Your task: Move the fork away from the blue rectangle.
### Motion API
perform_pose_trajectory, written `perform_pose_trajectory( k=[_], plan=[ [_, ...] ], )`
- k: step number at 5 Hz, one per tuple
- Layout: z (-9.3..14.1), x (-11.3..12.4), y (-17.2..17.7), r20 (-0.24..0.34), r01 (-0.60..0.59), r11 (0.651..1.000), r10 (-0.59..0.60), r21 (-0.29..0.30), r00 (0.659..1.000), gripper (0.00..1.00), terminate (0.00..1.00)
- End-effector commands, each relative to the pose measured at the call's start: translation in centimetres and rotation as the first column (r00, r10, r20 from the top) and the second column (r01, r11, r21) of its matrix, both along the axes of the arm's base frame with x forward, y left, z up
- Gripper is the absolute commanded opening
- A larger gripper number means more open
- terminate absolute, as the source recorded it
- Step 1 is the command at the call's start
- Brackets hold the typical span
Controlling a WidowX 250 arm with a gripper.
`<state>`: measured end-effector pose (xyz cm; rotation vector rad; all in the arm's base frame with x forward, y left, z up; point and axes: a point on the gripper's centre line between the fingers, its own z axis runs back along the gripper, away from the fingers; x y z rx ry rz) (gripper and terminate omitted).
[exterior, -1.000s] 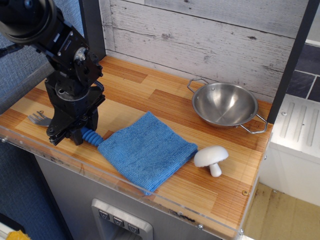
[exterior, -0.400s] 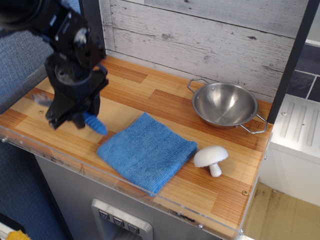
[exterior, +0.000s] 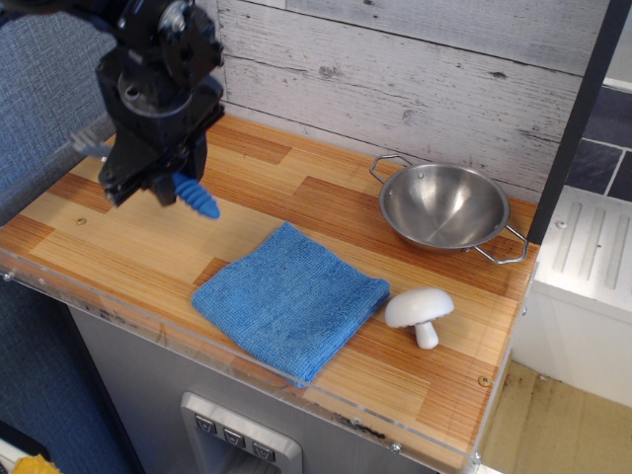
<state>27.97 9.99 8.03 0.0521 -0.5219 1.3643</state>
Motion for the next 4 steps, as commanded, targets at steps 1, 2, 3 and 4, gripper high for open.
perform_pose_trajectory(
  k=[1,2,3,4],
  plan=[
    [1.6,4.4,-1.0,0.080,-0.001,0.999,-0.002,0.034,0.997,0.00,0.00],
    [0.6,5.8,-0.7,0.081,-0.006,1.000,0.005,0.019,0.997,0.00,0.00],
    [-1.1,7.0,1.1,0.086,-0.019,1.000,0.020,-0.006,0.996,0.00,0.00],
    [-2.5,8.6,1.5,0.116,-0.017,1.000,0.020,-0.024,0.993,0.00,0.00]
  ],
)
